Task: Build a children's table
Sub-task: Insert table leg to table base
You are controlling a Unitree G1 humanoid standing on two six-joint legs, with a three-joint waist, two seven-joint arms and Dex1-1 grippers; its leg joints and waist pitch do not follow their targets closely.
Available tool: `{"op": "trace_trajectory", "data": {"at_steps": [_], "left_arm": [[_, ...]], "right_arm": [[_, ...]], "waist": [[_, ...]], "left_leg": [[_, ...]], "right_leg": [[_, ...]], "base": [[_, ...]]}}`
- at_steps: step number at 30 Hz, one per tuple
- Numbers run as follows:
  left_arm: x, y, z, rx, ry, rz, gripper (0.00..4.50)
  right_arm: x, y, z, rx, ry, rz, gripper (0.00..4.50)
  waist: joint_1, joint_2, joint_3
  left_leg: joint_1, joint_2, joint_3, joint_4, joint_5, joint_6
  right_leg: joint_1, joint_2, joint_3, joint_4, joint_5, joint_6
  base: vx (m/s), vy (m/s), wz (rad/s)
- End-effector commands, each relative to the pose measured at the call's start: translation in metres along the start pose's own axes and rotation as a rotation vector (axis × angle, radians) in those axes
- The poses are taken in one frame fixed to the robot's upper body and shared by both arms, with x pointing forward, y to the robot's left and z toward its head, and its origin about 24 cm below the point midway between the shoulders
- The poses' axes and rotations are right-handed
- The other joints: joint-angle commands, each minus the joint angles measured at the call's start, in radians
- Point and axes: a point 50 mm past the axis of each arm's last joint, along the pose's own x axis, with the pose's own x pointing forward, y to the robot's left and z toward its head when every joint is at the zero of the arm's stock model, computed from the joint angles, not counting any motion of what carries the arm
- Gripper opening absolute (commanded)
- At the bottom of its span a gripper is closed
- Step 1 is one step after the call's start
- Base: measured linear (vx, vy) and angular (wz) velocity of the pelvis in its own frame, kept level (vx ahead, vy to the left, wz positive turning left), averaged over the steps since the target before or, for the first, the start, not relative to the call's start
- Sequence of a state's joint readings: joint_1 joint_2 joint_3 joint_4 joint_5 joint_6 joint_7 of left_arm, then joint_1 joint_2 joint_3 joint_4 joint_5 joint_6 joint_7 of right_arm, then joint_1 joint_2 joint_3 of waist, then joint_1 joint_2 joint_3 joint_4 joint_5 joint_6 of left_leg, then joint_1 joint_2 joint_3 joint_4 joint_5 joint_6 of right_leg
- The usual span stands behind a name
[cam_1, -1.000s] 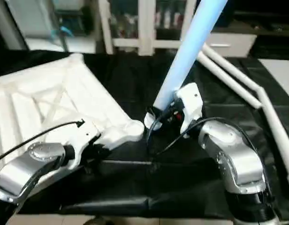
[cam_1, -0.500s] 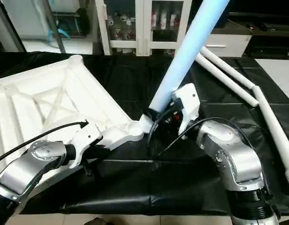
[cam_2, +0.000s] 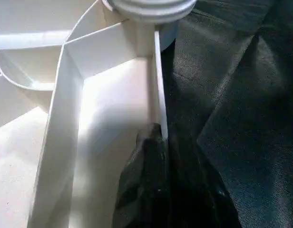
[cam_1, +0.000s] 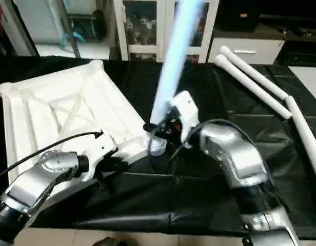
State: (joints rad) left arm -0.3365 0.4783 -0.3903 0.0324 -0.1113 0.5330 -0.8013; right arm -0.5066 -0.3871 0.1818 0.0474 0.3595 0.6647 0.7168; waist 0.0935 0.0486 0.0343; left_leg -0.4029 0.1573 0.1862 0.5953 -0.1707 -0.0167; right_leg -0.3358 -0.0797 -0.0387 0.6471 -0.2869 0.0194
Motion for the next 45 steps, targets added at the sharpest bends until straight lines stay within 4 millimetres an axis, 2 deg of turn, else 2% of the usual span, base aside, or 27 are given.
{"op": "trace_trajectory", "data": {"at_steps": [1, 2, 3, 4, 5, 6, 11, 19, 24, 31, 37, 45], "left_arm": [[0.005, -0.007, 0.012, 0.039, -0.088, -0.069, 0.0], [0.005, -0.007, 0.012, 0.049, -0.086, -0.078, 0.0], [0.004, -0.007, 0.011, 0.055, -0.085, -0.083, 0.0], [0.004, -0.007, 0.011, 0.057, -0.086, -0.085, 0.0], [0.004, -0.007, 0.011, 0.059, -0.09, -0.089, 0.0], [0.003, -0.007, 0.011, 0.068, -0.097, -0.098, 0.0], [0.003, -0.007, 0.011, 0.079, -0.097, -0.106, 0.0], [0.005, -0.004, 0.011, 0.098, -0.09, -0.101, 0.0], [0.006, -0.004, 0.012, 0.103, -0.091, -0.105, 0.0], [0.007, -0.004, 0.012, 0.109, -0.091, -0.111, 0.0], [0.007, -0.004, 0.013, 0.107, -0.098, -0.113, 0.0], [0.006, -0.005, 0.011, 0.103, -0.101, -0.102, 0.0]], "right_arm": [[0.001, -0.002, 0.003, -0.027, 0.008, -0.002, 1.84], [0.001, -0.005, 0.003, -0.032, 0.026, -0.006, 1.84], [0.001, -0.007, 0.003, -0.036, 0.036, -0.007, 1.84], [0.001, -0.008, 0.003, -0.036, 0.04, -0.007, 1.84], [0.0, -0.01, 0.002, -0.036, 0.051, -0.01, 1.84], [0.0, -0.013, 0.002, -0.042, 0.062, -0.021, 1.84], [-0.002, -0.018, 0.002, -0.029, 0.067, -0.028, 1.84], [-0.007, -0.018, -0.016, -0.005, 0.2, 0.012, 1.84], [-0.007, -0.021, -0.018, 0.035, 0.222, 0.002, 1.84], [-0.004, -0.023, -0.016, 0.113, 0.162, 0.01, 1.84], [-0.007, -0.031, -0.031, 0.234, 0.113, -0.036, 1.84], [-0.017, -0.035, -0.048, 0.283, 0.056, -0.129, 1.84]], "waist": [[-0.008, -0.025, -0.05], [-0.008, -0.037, -0.049], [-0.006, -0.031, -0.05], [-0.007, -0.035, -0.049], [-0.006, -0.033, -0.049], [-0.006, -0.037, -0.048], [-0.008, -0.036, -0.048], [-0.005, -0.044, -0.047], [-0.005, -0.043, -0.045], [-0.005, -0.045, -0.045], [-0.006, -0.046, -0.044], [-0.007, -0.044, -0.042]], "left_leg": [[0.037, 0.073, -0.029, -0.069, -0.121, 0.015], [0.036, 0.073, -0.026, -0.069, -0.12, 0.02], [0.035, 0.073, -0.028, -0.068, -0.114, 0.024], [0.035, 0.074, -0.026, -0.068, -0.112, 0.025], [0.036, 0.074, -0.026, -0.068, -0.116, 0.025], [0.035, 0.074, -0.025, -0.068, -0.119, 0.026], [0.036, 0.076, -0.023, -0.07, -0.129, 0.02], [0.036, 0.077, -0.019, -0.07, -0.133, 0.019], [0.04, 0.078, -0.019, -0.074, -0.164, 0.006], [0.038, 0.078, -0.018, -0.074, -0.166, 0.002], [0.038, 0.078, -0.018, -0.076, -0.181, -0.001], [0.039, 0.08, -0.02, -0.081, -0.213, -0.018]], "right_leg": [[-0.001, -0.071, 0.039, -0.081, 0.021, -0.195], [0.0, -0.071, 0.04, -0.083, 0.021, -0.193], [0.001, -0.075, 0.039, -0.081, 0.014, -0.192], [0.0, -0.073, 0.039, -0.082, 0.009, -0.192], [-0.002, -0.073, 0.039, -0.082, 0.003, -0.192], [-0.002, -0.073, 0.039, -0.082, -0.001, -0.192], [-0.004, -0.074, 0.039, -0.083, -0.019, -0.189], [-0.003, -0.077, 0.039, -0.084, -0.023, -0.191], [-0.007, -0.077, 0.04, -0.089, -0.068, -0.193], [-0.008, -0.08, 0.04, -0.088, -0.054, -0.197], [-0.009, -0.081, 0.039, -0.09, -0.078, -0.202], [-0.012, -0.082, 0.041, -0.096, -0.114, -0.189]], "base": [[0.0, 0.0, 0.0], [0.0, 0.0, 0.0], [0.0, 0.0, 0.0], [0.0, 0.0, 0.0], [0.0, 0.0, 0.0], [0.0, 0.0, 0.0], [0.0, 0.0, 0.0], [0.0, 0.0, 0.0], [0.0, 0.0, 0.0], [0.0, 0.0, 0.0], [0.0, 0.0, 0.0], [0.0, 0.0, 0.0]]}}
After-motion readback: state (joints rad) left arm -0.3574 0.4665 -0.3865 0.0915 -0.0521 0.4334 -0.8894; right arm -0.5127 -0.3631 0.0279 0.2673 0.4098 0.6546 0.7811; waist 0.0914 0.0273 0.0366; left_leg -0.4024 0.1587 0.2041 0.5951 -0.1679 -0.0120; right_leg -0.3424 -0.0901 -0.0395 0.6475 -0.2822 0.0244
